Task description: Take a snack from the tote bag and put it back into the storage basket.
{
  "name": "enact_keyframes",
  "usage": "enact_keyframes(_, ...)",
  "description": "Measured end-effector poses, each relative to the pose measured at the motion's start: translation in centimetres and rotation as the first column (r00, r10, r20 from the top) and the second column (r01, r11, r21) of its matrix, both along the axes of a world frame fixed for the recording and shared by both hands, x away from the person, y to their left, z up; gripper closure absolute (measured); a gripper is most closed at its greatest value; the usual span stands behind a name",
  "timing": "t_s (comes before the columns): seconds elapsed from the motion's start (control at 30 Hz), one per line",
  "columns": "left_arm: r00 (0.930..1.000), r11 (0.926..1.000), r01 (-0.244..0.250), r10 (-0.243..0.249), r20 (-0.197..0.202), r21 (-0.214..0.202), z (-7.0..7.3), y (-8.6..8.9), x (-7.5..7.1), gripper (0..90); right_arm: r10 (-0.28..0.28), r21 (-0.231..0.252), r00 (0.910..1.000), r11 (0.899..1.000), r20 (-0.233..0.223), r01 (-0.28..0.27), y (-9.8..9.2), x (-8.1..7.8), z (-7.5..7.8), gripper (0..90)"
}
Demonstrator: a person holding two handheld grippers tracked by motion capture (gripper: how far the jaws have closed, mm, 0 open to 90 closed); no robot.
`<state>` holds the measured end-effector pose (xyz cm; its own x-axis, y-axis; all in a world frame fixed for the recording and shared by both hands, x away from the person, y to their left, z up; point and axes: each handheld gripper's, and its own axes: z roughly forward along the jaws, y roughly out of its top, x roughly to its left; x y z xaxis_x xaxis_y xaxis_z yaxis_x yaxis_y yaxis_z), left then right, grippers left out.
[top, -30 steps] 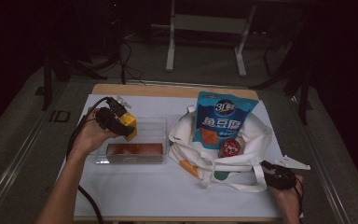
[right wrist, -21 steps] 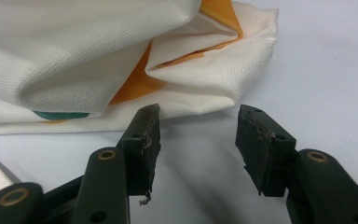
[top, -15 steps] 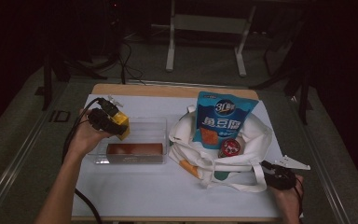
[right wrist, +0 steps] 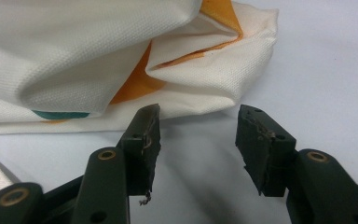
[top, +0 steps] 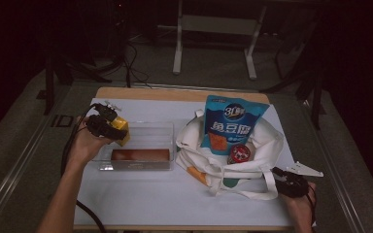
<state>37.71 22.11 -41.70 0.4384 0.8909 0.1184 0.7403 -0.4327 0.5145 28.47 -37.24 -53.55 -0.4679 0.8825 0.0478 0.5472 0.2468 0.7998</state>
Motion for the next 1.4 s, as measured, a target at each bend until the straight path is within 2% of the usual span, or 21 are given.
enact_keyframes(0.23,0.9995,0.9991,-0.028,0.028,-0.015,-0.031,-0.7,0.7,-0.2,28.5,0.001,-0.002,1.0,1.0,-0.001,-0.001,0.0,0.0,0.0,49.5)
enact_keyframes(0.73,0.9967,0.9956,-0.074,0.072,-0.036,-0.058,-1.4,1.1,-0.7,28.4,-0.003,0.003,1.0,1.0,-0.001,0.003,0.0,0.0,0.0,49.5)
enact_keyframes(1.03,0.9949,0.9947,-0.094,0.092,-0.043,-0.042,-1.6,0.7,-0.9,28.3,-0.004,0.007,1.0,1.0,0.002,0.004,0.0,0.0,0.0,49.5)
enact_keyframes(1.27,0.9909,0.9911,-0.124,0.121,-0.059,-0.048,-2.1,0.9,-1.1,28.2,-0.005,0.007,1.0,1.0,0.001,0.005,0.0,0.0,0.0,49.5)
enact_keyframes(1.4,0.987,0.9871,-0.146,0.141,-0.077,-0.065,-2.6,1.3,-1.2,28.1,-0.004,0.007,1.0,1.0,0.001,0.004,0.0,0.0,0.0,49.5)
